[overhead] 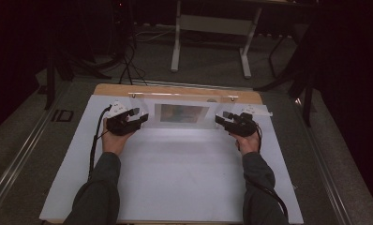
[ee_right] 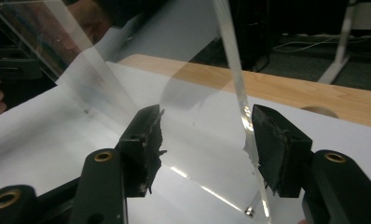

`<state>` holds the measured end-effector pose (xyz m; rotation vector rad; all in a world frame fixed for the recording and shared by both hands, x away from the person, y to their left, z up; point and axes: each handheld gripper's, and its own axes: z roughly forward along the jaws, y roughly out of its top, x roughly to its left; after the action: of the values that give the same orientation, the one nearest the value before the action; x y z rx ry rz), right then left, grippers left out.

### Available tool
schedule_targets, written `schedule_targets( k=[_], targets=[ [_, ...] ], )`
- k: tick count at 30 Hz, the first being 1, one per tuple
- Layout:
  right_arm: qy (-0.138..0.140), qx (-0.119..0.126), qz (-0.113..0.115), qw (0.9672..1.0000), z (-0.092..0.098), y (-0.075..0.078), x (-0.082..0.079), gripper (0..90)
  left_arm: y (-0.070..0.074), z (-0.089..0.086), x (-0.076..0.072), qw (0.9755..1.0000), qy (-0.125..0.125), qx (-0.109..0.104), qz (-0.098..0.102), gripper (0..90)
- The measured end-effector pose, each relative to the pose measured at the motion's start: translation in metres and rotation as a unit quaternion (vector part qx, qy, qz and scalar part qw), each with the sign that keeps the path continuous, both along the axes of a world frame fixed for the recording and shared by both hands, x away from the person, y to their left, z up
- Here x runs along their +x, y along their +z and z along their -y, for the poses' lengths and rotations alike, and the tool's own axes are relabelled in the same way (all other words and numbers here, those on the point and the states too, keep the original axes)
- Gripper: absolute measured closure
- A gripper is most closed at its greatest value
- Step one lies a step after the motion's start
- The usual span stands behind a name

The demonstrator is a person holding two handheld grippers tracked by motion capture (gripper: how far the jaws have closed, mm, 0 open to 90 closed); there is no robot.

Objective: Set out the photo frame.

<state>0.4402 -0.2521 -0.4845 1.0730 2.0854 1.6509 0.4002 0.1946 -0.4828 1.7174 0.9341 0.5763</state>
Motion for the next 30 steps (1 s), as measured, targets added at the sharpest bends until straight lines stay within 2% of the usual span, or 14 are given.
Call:
schedule_targets(
  k=[5,14,19,20,21,30],
  targets=[
    [-0.011,-0.006,0.002,0.9999,-0.003,0.003,0.002,44.6,0.001,0.002,0.003,0.9999,0.011,-0.003,-0.004,46.9],
    [-0.033,-0.011,-0.001,0.9994,-0.007,0.005,0.006,45.1,0.007,0.008,0.013,0.9993,0.03,0.007,-0.019,45.1],
    [-0.051,-0.009,-0.007,0.9986,-0.008,0.007,0.008,48.9,0.008,0.011,0.018,0.9983,0.048,-0.001,-0.033,45.1],
    [-0.052,-0.008,-0.01,0.9985,-0.007,0.007,0.008,51.0,0.007,0.012,0.018,0.998,0.051,-0.017,-0.033,45.2],
    [-0.054,-0.005,-0.01,0.9985,-0.006,0.006,0.008,51.3,0.008,0.011,0.018,0.9979,0.051,-0.022,-0.034,45.0],
    [-0.051,-0.006,-0.012,0.9986,-0.005,0.007,0.007,51.7,0.008,0.012,0.018,0.9979,0.05,-0.021,-0.037,45.0]
  ],
)
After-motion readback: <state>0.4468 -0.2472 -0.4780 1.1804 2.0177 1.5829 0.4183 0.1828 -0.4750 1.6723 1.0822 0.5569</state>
